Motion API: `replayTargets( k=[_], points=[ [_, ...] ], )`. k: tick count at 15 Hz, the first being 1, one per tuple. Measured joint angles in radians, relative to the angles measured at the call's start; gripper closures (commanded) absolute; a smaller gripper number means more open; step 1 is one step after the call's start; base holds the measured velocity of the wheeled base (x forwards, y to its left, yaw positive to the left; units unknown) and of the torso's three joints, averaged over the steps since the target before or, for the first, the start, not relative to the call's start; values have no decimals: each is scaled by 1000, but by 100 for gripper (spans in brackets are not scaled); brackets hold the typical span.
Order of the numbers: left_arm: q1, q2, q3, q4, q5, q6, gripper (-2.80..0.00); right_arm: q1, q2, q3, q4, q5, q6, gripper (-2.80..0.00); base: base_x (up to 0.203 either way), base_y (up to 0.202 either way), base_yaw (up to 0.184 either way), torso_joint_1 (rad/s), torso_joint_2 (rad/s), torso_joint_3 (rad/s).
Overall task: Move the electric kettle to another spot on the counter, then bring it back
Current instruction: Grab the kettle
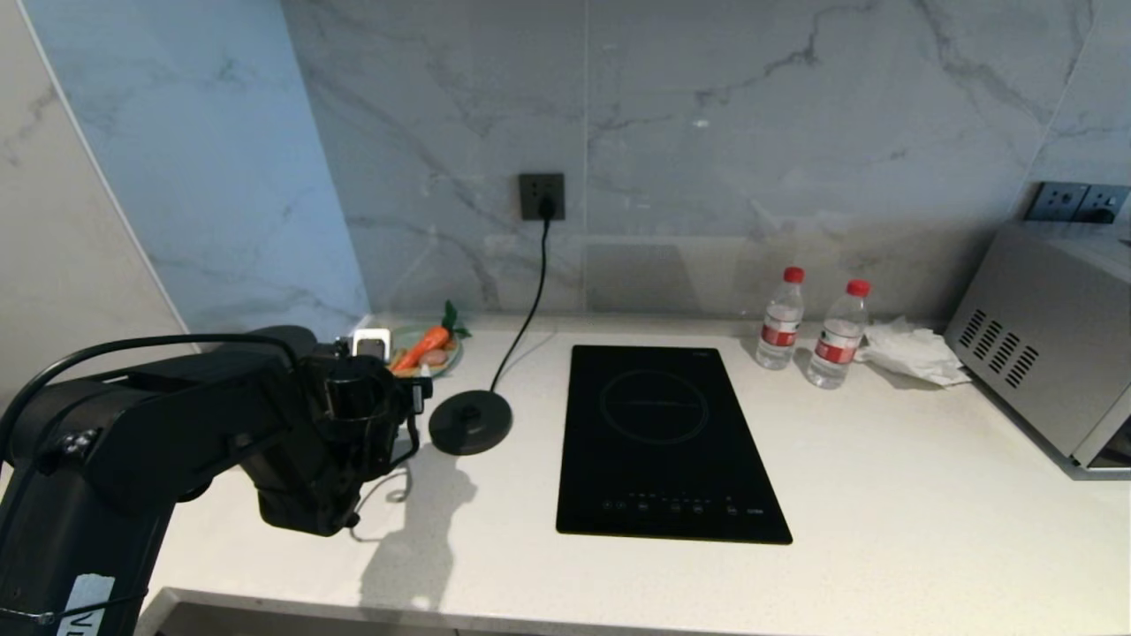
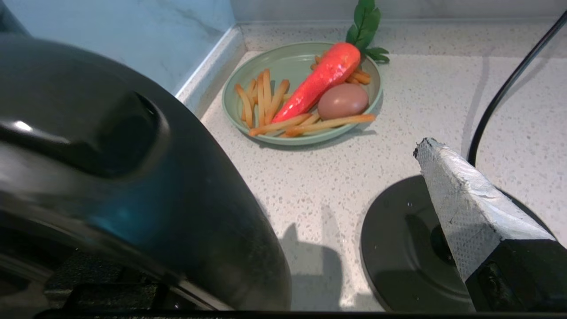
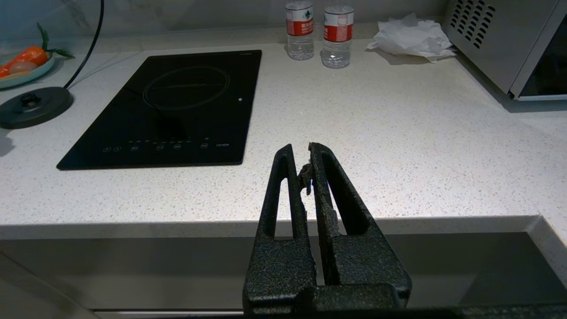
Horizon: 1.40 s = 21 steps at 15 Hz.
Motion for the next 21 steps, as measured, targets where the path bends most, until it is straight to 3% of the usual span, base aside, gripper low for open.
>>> replayTargets(
  k=[6,7,21],
  points=[
    [19,-10,-61,58,-1,2,-280,0,0,0,0,0,0,0,0,0,0,0,0,0],
    [22,-10,-61,57,0,2,0,0,0,0,1,0,-1,0,0,0,0,0,0,0],
    [26,-30,-54,56,6,0,0,0,0,0,0,0,-1,0,0,0,0,0,0,0]
  ],
)
